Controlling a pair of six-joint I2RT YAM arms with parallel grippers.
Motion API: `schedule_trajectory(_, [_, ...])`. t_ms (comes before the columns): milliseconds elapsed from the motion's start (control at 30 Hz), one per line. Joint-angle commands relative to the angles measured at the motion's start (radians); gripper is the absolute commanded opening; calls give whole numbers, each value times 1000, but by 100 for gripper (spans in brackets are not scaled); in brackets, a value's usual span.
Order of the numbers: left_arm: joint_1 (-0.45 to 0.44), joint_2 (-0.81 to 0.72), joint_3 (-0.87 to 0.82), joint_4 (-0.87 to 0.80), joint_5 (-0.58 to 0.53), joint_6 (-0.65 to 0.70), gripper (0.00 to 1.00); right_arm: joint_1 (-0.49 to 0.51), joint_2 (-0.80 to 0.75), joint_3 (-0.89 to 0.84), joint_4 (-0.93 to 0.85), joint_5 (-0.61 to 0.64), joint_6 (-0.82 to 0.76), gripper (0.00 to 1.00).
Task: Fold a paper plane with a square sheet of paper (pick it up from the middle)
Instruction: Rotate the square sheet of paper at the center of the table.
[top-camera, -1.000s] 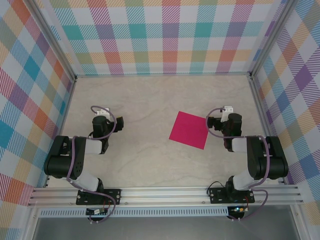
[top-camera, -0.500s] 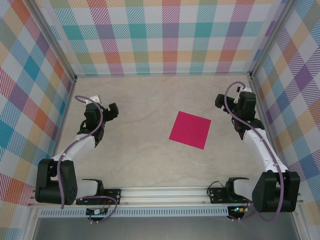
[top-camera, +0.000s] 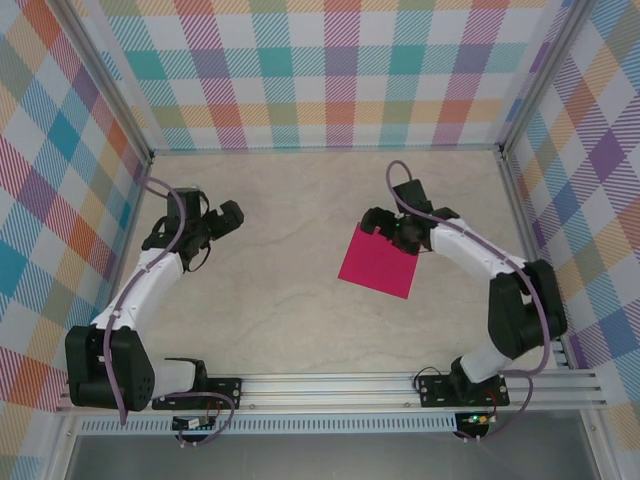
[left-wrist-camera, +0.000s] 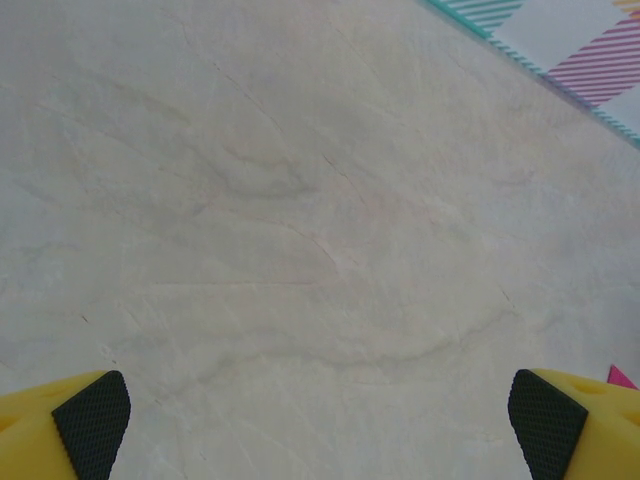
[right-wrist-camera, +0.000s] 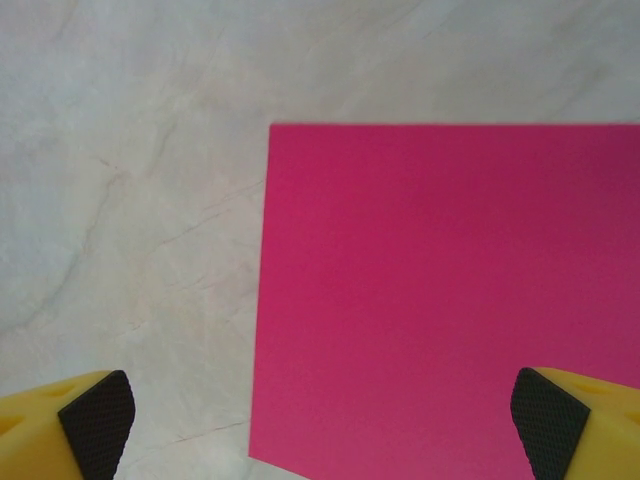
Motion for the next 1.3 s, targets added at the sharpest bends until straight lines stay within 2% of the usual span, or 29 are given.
schedule_trajectory(0, [-10, 20, 45, -98, 51, -31, 100, 11, 87, 57, -46, 16, 88, 100])
schedule_trajectory(333, [-17, 49, 28, -51, 86, -26, 100, 20, 350, 271, -108, -16, 61, 100])
schedule_trajectory(567, [-19, 54, 25, -31, 112, -25, 100, 51, 436, 307, -139, -52, 9, 100])
schedule_trajectory(767, [-19, 69, 28, -35, 110, -29, 100, 136, 426, 234, -173, -117, -41, 98])
schedule_trajectory(900, [-21, 66, 29, -38, 94, -31, 100, 237, 381, 162, -198, -151, -25, 98])
schedule_trajectory(1000, [-20, 60, 28, -38, 92, -32, 100, 305, 345, 126, -231, -136, -4, 98])
schedule_trajectory(1100, [-20, 61, 26, -37, 94, -32, 100, 316, 317, 151, -267, -122, -11, 98])
schedule_trajectory(1267, [-20, 63, 31, -49, 93, -33, 100, 316, 223, 248, -373, -18, -164, 100])
